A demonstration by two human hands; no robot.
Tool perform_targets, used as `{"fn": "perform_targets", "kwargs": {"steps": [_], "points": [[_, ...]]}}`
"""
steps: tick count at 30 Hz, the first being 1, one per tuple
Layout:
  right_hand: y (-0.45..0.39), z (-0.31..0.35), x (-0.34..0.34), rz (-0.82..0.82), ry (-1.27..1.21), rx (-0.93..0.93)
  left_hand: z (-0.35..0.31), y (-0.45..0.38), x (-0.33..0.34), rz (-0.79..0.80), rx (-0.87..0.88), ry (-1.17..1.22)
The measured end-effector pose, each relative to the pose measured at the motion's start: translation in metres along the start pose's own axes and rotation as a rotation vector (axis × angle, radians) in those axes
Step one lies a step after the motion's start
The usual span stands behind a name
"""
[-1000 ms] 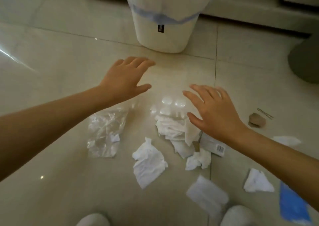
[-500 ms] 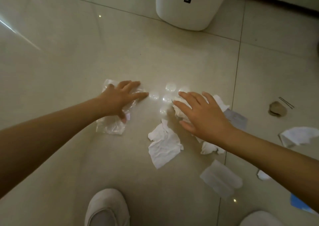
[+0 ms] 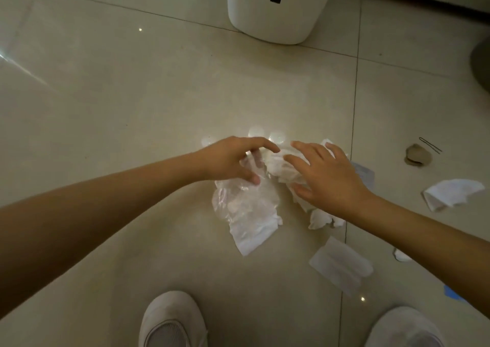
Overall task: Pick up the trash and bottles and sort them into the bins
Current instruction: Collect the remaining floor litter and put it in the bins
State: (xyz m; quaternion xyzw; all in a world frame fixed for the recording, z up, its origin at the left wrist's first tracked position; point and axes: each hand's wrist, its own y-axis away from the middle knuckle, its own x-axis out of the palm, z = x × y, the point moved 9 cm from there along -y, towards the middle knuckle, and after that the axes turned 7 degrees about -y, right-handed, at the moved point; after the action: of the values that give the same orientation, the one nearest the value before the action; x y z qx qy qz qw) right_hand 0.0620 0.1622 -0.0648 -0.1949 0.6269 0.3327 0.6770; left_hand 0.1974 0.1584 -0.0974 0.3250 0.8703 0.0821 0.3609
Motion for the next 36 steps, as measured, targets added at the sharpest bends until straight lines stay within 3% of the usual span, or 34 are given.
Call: {"fn": "perform_targets", "kwargs": {"steps": [6,12,16,19,23,25,29,31,36], "points": [[0.015,-0.015,0.014,0.075,0.042,0.079,-0.014,-0.011,0.066,0.083,0.049,-0.221],[0.02,-0.016,0.013,0.069,0.032,0.101,-0.003,-0.006,0.061,0.09,-0.009,-0.07],[0.019,-0.013,0.012,0.058,0.023,0.108,-0.005,0.005,0.067,0.05,0.006,-0.565],[0.016,-0.015,0.01,0.061,0.023,0.124,0.002,0.005,0.08,0.076,-0.077,-0.696],[0.014,-0.021,0.008,0.074,0.04,0.142,0.006,0.002,0.073,0.09,-0.11,-0.751],[0.014,-0.024,0.006,0.071,0.037,0.152,-0.001,-0.004,0.059,0.035,-0.029,-0.746],[0.021,-0.038,-0.003,0.02,0.002,0.214,-0.027,-0.019,0.021,-0.152,0.188,-0.442],[0.027,-0.049,-0.007,0.011,-0.027,0.27,-0.041,-0.03,0.01,-0.228,0.254,-0.463],[0.054,-0.069,-0.007,0.018,-0.063,0.363,-0.055,-0.076,0.019,-0.188,0.126,-0.554]]}}
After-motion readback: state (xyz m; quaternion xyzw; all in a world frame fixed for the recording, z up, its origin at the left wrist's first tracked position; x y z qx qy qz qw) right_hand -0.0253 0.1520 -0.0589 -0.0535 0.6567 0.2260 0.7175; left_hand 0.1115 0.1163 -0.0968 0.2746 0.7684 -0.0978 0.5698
